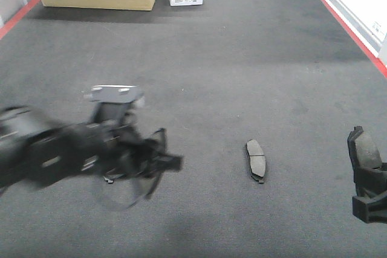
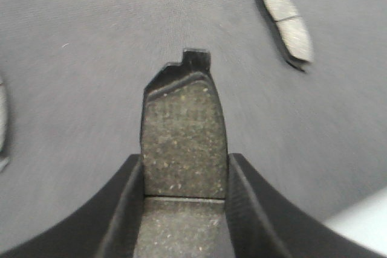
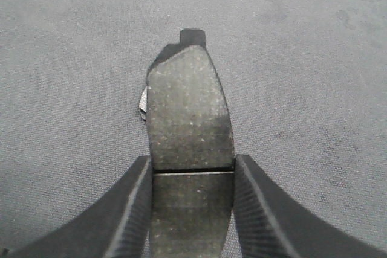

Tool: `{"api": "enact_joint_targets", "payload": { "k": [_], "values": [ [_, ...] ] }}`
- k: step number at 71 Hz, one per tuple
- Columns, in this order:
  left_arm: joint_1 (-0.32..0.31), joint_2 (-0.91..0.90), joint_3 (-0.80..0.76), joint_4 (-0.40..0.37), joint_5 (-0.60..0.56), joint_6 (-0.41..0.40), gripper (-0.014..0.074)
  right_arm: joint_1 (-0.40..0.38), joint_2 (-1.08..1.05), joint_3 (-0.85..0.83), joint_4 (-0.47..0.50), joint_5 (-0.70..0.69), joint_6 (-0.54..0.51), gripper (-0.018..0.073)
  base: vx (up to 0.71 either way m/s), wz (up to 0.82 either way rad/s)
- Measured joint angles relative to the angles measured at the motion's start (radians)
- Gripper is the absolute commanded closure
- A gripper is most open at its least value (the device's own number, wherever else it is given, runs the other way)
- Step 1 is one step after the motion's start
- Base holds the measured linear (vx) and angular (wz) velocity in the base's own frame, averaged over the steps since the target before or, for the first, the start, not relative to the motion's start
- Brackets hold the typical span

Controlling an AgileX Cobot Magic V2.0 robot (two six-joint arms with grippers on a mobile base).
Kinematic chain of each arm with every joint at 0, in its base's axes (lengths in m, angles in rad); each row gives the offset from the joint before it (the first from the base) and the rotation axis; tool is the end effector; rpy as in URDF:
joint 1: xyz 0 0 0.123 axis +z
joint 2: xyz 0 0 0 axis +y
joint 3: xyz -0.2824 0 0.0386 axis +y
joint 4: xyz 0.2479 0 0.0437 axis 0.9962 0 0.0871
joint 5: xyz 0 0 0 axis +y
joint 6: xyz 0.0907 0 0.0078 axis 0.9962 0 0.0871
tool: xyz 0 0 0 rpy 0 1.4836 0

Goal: Move and align brake pads A on conveyor
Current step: 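Swing the left gripper inward and lower its pad beside the belt pads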

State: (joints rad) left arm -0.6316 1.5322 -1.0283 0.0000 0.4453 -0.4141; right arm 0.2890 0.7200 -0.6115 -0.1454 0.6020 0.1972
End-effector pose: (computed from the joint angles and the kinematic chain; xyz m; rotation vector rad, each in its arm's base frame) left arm 0.2623 -0.1919 0.2561 0.2701 2.4740 -0.4598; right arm 0.1346 0.0322 0.3021 -0.1853 2.1813 0.1171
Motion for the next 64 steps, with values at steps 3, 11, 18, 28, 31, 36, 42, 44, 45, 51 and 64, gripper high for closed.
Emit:
{"api": "enact_joint_targets", "payload": {
  "k": [3,11,18,28,31,36,42,44,45,51,64],
  "values": [
    [0.008,0.053,-0.039,0.0,0.0,-0.022,0.0505,0.0,0.0,0.0,0.0,0.0,0.0,0.0491,0.0,0.0],
    [0.047,0.183,-0.123,0.0,0.001,-0.089,0.05,0.0,0.0,0.0,0.0,0.0,0.0,0.0491,0.0,0.0],
    [0.072,0.258,-0.175,0.0,0.012,-0.116,0.0494,0.0,0.0,0.0,0.0,0.0,0.0,0.0491,0.0,0.0],
    [0.101,0.326,-0.223,0.0,0.019,-0.124,0.049,0.0,0.0,0.0,0.0,0.0,0.0,0.0491,0.0,0.0],
    [0.108,0.335,-0.228,0.0,0.019,-0.124,0.0489,0.0,0.0,0.0,0.0,0.0,0.0,0.0491,0.0,0.0],
    [0.12,0.351,-0.231,0.0,0.018,-0.125,0.0487,0.0,0.0,0.0,0.0,0.0,0.0,0.0491,0.0,0.0],
    [0.135,0.363,-0.232,0.0,0.013,-0.125,0.0485,0.0,0.0,0.0,0.0,0.0,0.0,0.0491,0.0,0.0],
    [0.138,0.368,-0.232,0.0,0.009,-0.125,0.0485,0.0,0.0,0.0,0.0,0.0,0.0,0.0491,0.0,0.0],
    [0.14,0.371,-0.232,0.0,0.009,-0.125,0.0484,0.0,0.0,0.0,0.0,0.0,0.0,0.0491,0.0,0.0],
    [0.146,0.386,-0.232,0.0,0.008,-0.125,0.0482,0.0,0.0,0.0,0.0,0.0,0.0,0.0491,0.0,0.0],
    [0.149,0.41,-0.232,0.0,-0.024,-0.12,0.0477,0.0,0.0,0.0,0.0,0.0,0.0,0.0491,0.0,0.0]
  ]
}}
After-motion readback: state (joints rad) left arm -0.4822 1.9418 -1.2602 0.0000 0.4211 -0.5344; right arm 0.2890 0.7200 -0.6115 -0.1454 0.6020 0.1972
